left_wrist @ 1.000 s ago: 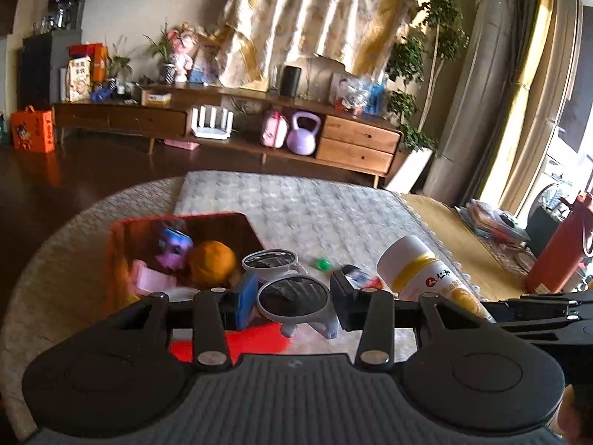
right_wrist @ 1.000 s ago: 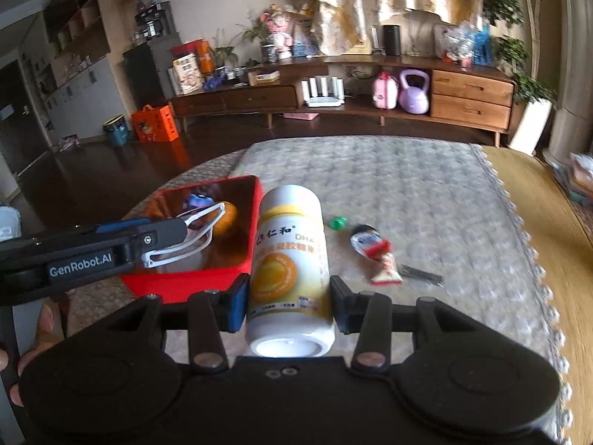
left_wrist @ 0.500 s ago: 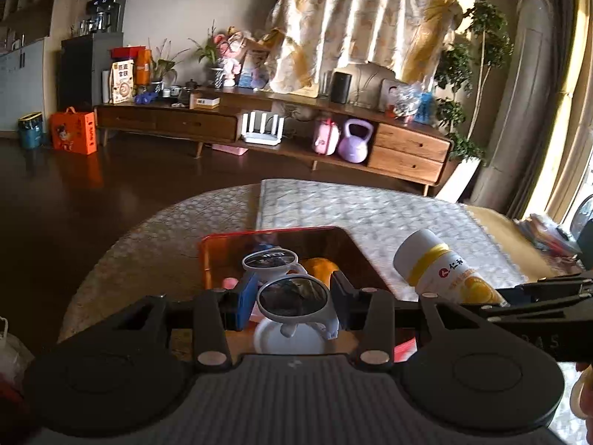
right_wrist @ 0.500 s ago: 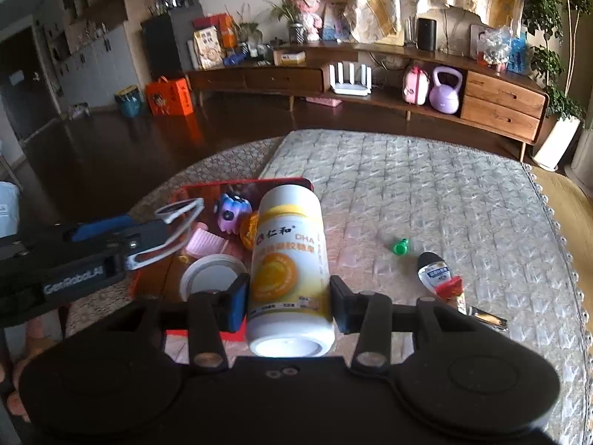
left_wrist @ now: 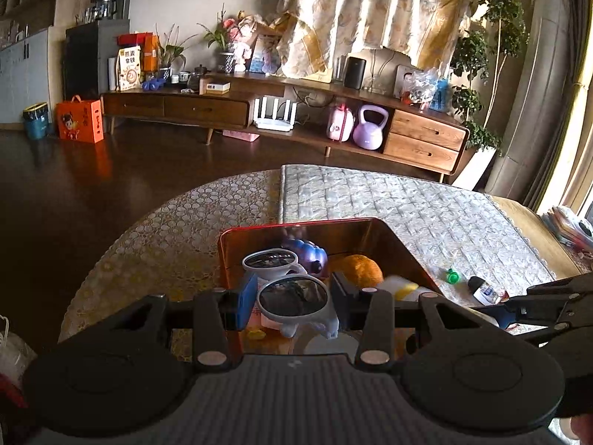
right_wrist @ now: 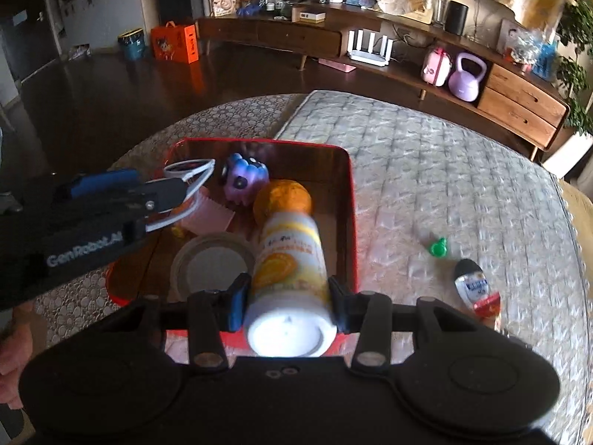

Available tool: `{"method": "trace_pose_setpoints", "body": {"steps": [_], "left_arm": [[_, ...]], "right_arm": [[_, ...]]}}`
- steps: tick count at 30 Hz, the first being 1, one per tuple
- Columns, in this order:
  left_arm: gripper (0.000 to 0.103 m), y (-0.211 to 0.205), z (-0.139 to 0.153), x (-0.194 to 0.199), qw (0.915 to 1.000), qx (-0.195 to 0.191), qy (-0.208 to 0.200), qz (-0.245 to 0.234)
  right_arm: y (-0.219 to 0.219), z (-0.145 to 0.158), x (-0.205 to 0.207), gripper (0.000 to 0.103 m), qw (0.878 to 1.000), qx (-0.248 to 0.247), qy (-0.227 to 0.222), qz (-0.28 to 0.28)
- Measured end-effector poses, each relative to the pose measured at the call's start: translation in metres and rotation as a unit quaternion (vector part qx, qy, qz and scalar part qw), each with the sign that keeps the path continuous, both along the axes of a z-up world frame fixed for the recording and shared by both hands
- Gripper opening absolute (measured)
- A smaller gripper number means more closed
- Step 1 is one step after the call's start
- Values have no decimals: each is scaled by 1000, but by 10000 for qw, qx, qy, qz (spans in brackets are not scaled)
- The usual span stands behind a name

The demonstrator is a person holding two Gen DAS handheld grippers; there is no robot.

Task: Organize rigid objects
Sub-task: 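Carry the sunglasses in left tool and bottle in right tool over the red tin box, then open left tool to drop the sunglasses into the box while right tool releases the bottle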

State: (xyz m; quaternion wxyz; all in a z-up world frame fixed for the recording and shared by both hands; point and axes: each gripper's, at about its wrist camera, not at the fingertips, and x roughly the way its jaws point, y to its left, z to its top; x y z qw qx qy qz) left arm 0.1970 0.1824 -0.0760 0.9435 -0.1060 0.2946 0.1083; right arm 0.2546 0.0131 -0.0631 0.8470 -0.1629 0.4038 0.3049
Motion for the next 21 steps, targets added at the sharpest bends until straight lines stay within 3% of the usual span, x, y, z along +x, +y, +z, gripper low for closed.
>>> {"method": "trace_pose_setpoints", "body": {"steps": [21], "left_arm": [[42, 8, -31, 18, 9986, -171, 495, -18]], "right_arm": [[7, -18, 1, 48, 9997, -78, -109, 220]]}}
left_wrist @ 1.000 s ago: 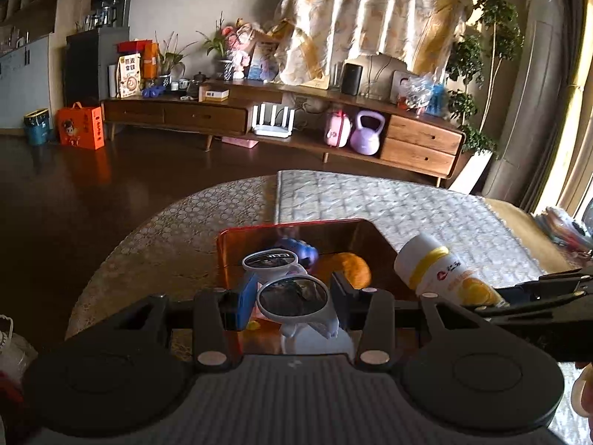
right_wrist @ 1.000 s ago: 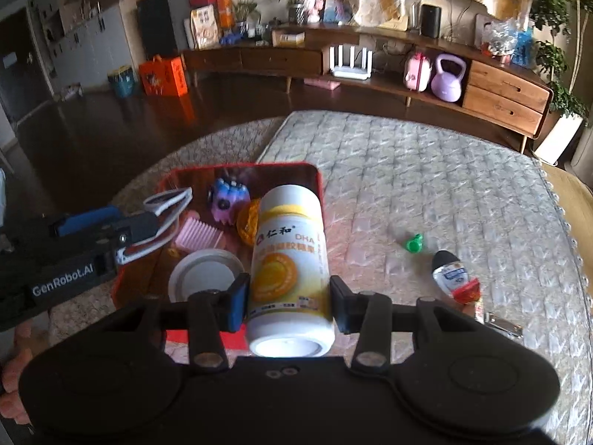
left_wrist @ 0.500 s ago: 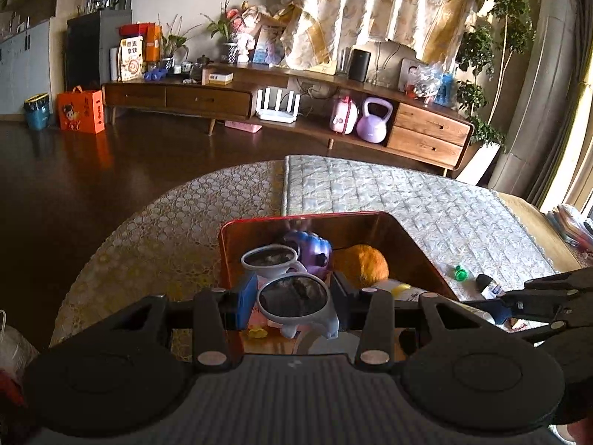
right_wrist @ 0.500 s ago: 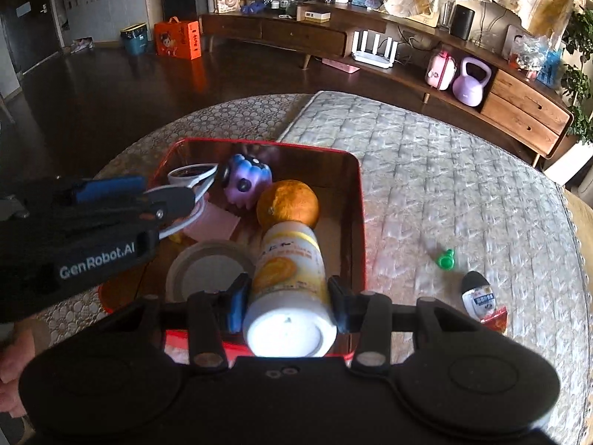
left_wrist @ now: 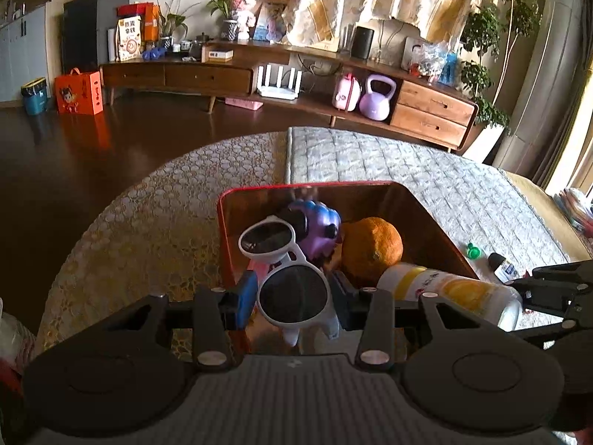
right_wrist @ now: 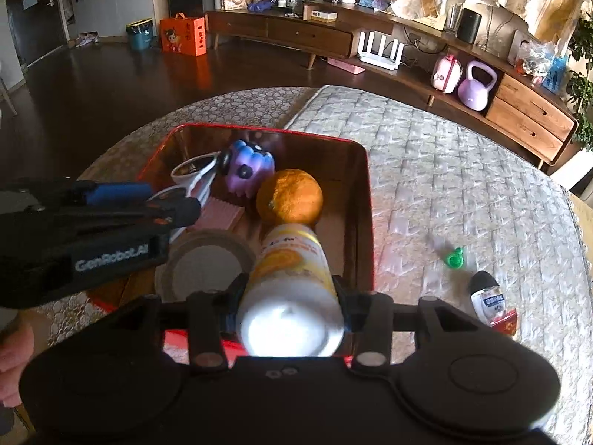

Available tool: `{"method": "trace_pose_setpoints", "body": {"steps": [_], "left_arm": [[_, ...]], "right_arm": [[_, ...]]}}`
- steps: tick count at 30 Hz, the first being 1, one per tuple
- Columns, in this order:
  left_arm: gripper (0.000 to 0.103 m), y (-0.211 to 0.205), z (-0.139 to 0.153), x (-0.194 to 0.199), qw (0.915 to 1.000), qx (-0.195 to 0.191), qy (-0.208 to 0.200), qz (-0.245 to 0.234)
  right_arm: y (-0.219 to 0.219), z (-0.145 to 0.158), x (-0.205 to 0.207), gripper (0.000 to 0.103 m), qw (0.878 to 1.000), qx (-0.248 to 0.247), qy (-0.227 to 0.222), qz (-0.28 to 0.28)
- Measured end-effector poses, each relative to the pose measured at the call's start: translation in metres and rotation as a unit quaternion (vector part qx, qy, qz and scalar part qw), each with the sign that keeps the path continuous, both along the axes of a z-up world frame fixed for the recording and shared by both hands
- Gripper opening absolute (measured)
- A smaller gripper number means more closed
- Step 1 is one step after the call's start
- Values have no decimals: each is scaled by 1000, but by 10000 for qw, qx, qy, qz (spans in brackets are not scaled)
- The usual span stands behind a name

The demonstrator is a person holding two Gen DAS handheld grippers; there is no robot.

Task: Organize rigid objects
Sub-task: 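Open left tool to drop the sunglasses into the box while right tool releases the bottle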

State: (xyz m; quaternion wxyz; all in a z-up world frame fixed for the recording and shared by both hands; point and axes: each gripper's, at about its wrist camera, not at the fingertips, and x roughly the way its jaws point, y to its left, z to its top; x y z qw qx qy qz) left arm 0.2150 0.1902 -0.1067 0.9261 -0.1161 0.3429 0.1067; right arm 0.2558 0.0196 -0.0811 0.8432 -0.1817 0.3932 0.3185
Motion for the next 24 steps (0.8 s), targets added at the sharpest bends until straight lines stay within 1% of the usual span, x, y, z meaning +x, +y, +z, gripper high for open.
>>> {"method": "trace_pose_setpoints", "body": {"steps": [2, 3, 11, 12, 13, 18, 20, 22, 24], "left_arm": [[42, -1, -2, 0, 10000, -6, 53, -34], [42, -2, -2, 0, 10000, 17, 59, -36], [43, -5, 0, -4, 9998, -58, 203, -29], [44, -6, 1, -6, 9997, -94, 217, -31], [45, -6, 1, -7, 9997, -123, 230, -40], [59, -12, 7, -14, 9996, -175, 190, -99], [61, -14, 11, -17, 9997, -155, 170, -83], [63, -15, 14, -20, 9997, -151, 150, -70], [64, -16, 18, -23, 9998, -147, 130, -55]], "right_arm": [[-2, 2, -3, 54, 10000, 37, -16, 26], [-3, 3, -5, 60, 10000, 68, -14, 33], [-17, 15, -14, 61, 9993, 359, 116, -17], [-19, 17, -15, 64, 9992, 392, 111, -17], [-20, 19, -17, 64, 9991, 418, 109, -7], [-28, 28, -24, 64, 9986, 514, 85, 8], [-32, 31, -27, 65, 9983, 572, 88, -4], [-36, 35, -29, 70, 9979, 647, 88, -22], [-42, 40, -33, 70, 9973, 727, 90, -32]]}}
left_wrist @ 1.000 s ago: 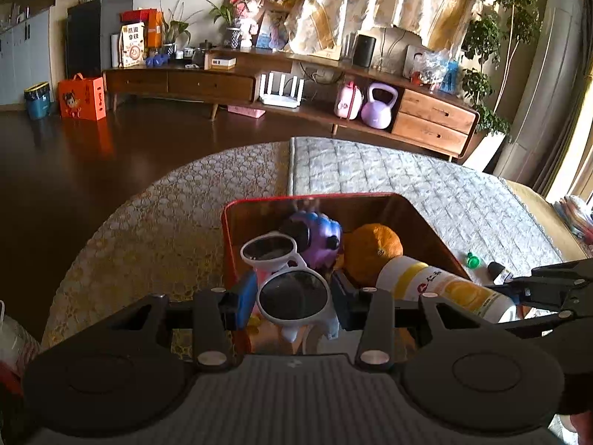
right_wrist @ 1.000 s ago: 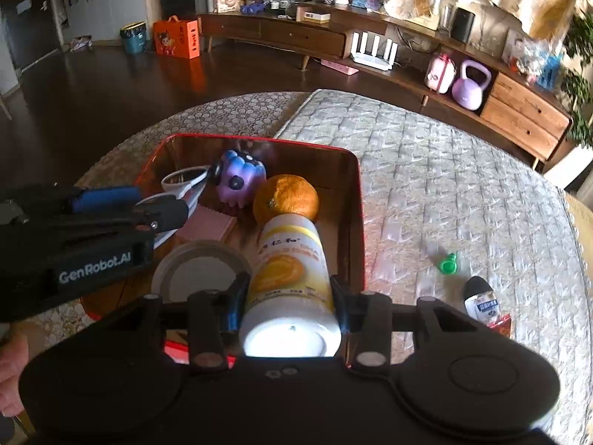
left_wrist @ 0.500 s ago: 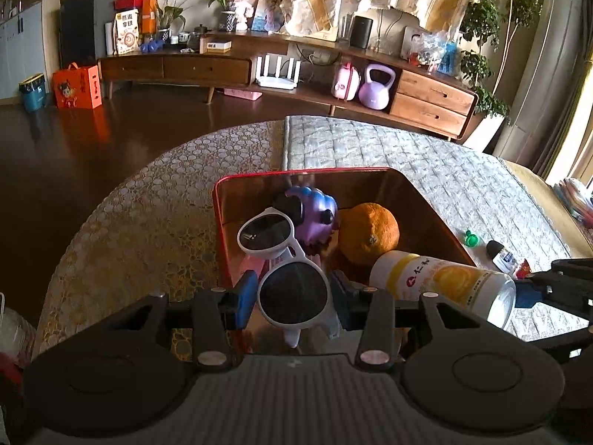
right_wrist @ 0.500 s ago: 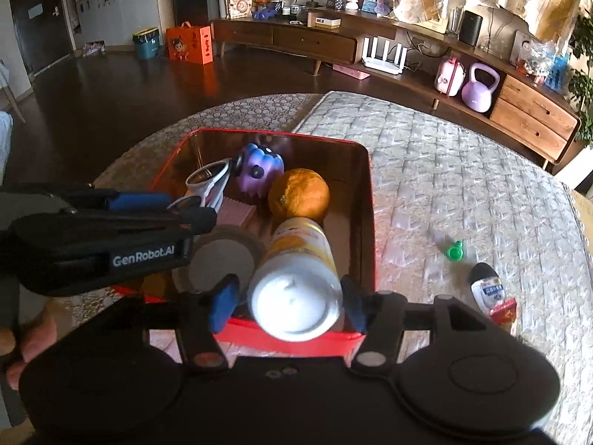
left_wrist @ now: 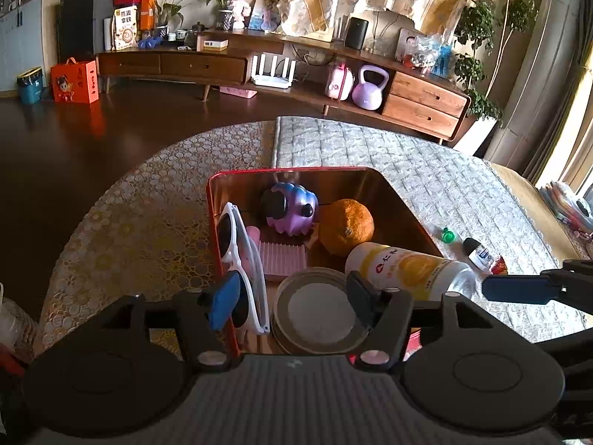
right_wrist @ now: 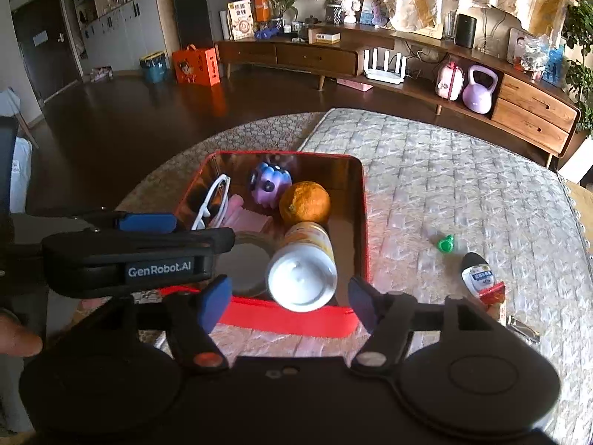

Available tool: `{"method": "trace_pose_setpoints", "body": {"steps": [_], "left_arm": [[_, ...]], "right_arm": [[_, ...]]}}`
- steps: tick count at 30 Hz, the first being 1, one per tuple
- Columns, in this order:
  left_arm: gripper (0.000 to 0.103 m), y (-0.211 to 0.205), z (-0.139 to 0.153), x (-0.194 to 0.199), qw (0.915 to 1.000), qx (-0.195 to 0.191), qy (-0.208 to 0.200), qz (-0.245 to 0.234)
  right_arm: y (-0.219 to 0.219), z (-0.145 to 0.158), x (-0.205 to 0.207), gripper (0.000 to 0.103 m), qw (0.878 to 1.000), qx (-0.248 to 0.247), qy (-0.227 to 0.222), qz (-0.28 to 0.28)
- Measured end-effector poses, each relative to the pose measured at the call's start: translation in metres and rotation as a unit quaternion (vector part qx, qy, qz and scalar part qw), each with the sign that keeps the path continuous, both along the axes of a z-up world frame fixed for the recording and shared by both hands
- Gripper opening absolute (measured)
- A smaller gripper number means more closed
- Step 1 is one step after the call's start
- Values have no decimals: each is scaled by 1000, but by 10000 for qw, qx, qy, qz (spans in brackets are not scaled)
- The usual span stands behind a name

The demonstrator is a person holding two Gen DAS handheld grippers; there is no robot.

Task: Organize rigid objects
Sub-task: 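Open left tool to drop the sunglasses into the box while right tool releases the bottle, then withdraw both tools from the red tin box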

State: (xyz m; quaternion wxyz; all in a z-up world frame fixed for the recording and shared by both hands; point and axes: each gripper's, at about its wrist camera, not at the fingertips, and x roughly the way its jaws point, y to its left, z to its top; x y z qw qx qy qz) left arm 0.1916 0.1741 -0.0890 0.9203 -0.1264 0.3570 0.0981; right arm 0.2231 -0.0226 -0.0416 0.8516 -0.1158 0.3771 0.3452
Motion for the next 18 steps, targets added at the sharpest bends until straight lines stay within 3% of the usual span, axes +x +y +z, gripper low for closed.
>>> {"method": "trace_pose_setpoints", "body": {"steps": [10, 14, 18], "left_arm": [[64, -19, 21, -20, 9995, 203, -162, -183], [72, -33, 32, -28, 9987, 250, -275, -336], [72, -51, 40, -34, 9975, 280, -340, -544]], "right_arm": [[-40, 26, -16, 78, 9990, 423, -50, -165], [-64, 34, -22, 83, 9975, 649, -92, -278], [-91, 38, -25, 86, 9959, 807, -118, -401]]}}
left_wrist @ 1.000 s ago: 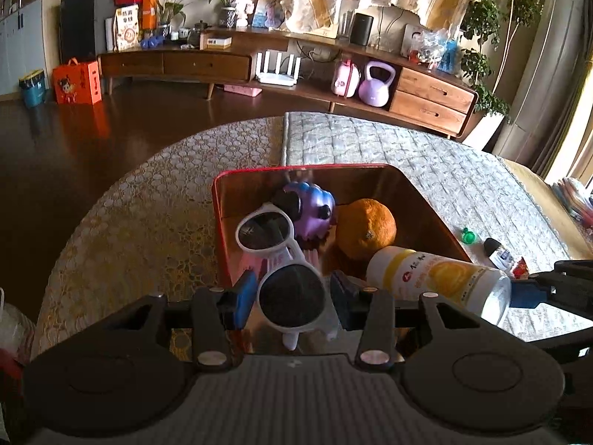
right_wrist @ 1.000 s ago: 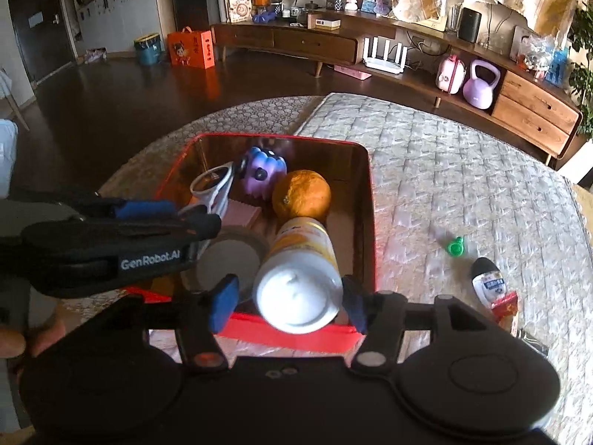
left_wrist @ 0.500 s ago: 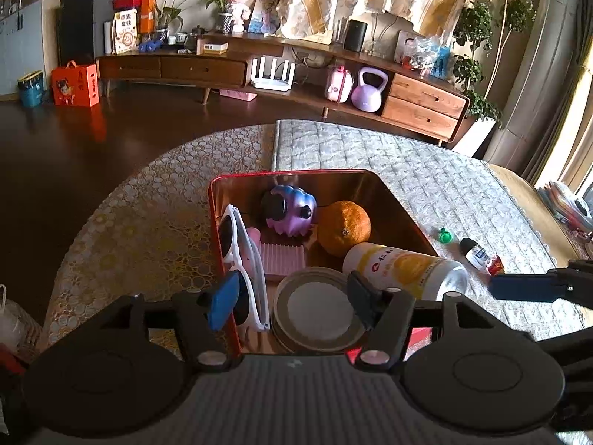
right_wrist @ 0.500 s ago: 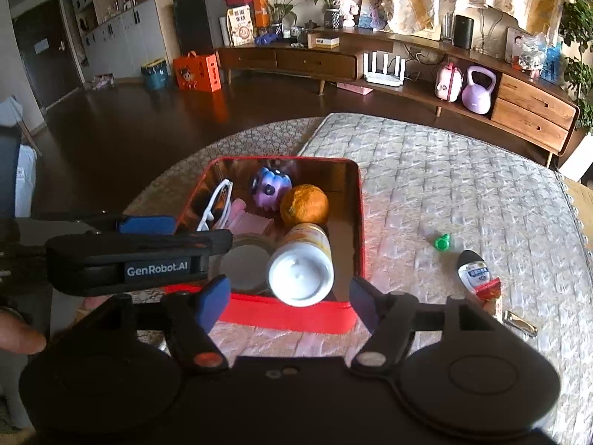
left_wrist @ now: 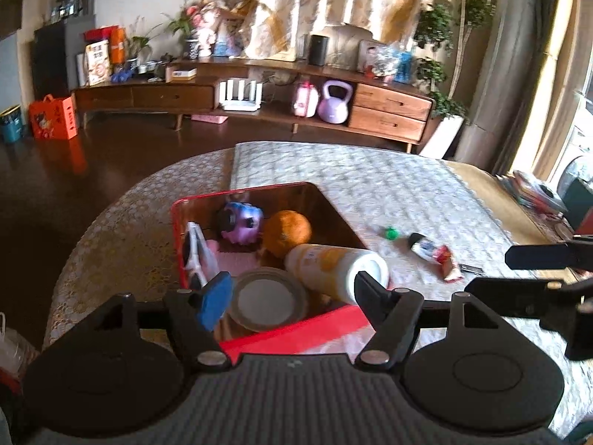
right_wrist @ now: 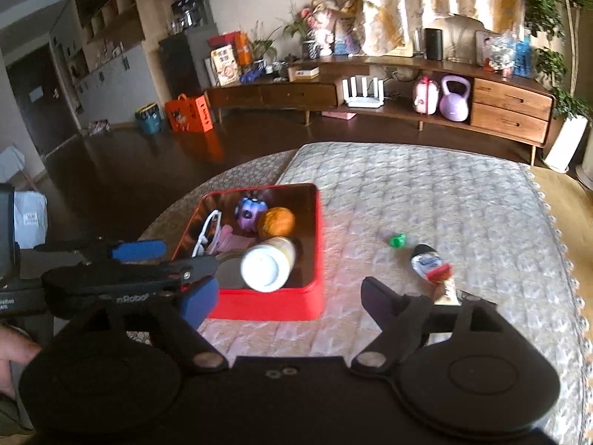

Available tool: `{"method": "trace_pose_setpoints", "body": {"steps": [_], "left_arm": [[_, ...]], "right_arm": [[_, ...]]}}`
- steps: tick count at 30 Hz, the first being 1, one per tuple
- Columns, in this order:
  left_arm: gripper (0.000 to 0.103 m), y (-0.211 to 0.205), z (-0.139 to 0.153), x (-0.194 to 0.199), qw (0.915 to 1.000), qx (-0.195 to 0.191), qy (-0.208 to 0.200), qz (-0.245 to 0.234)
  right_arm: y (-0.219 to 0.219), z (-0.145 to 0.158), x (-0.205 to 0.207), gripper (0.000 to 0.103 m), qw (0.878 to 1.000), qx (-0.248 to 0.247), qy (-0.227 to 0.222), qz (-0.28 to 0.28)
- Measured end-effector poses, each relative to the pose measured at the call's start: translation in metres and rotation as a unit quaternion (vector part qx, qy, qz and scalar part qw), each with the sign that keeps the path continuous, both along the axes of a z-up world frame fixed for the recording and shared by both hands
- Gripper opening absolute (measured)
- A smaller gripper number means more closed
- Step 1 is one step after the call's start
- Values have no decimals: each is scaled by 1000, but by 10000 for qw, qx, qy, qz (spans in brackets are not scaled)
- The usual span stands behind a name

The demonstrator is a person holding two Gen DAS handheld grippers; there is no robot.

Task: Organize rigid objects
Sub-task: 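Withdraw both tools from the red tin box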

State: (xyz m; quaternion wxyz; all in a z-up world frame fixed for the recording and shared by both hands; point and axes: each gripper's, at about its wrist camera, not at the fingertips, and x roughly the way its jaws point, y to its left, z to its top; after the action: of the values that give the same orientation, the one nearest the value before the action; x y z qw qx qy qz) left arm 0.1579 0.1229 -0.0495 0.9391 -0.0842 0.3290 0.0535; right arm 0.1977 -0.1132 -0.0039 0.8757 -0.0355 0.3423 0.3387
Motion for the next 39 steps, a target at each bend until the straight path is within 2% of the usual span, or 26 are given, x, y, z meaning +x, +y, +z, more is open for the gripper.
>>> {"method": "trace_pose_setpoints", "body": {"steps": [4, 8, 10, 15, 22, 29, 34, 39], "left_arm": [[77, -16, 2, -3, 9998, -22, -25, -172], [82, -33, 1, -2, 9995, -63, -23, -311], [82, -41, 2, -1, 9992, -88, -27, -386], [91, -62, 0, 6, 9984, -244, -54, -513], [92, -99, -5, 25, 9973, -216, 31, -695], [92, -137, -19, 57, 9962, -9, 216, -840], [92, -155, -31, 80, 9959, 76, 368, -823], [92, -164, -45, 107, 9961, -40, 518, -716]], "right_arm": [[-28, -2, -3, 96, 9999, 65, -81, -78], [-54, -9, -4, 103, 9997, 72, -136, -164], [-67, -12, -3, 103, 9996, 111, -152, -209], [-96, -22, 1, 103, 9992, -39, -266, -289], [-124, -42, 23, 103, 9985, -257, -330, -362], [-132, -70, 58, 103, 9967, -702, -349, -201], [-132, -82, 78, 103, 9958, -791, -454, -26], [-135, -95, 101, 100, 9961, -750, -437, 140]]}}
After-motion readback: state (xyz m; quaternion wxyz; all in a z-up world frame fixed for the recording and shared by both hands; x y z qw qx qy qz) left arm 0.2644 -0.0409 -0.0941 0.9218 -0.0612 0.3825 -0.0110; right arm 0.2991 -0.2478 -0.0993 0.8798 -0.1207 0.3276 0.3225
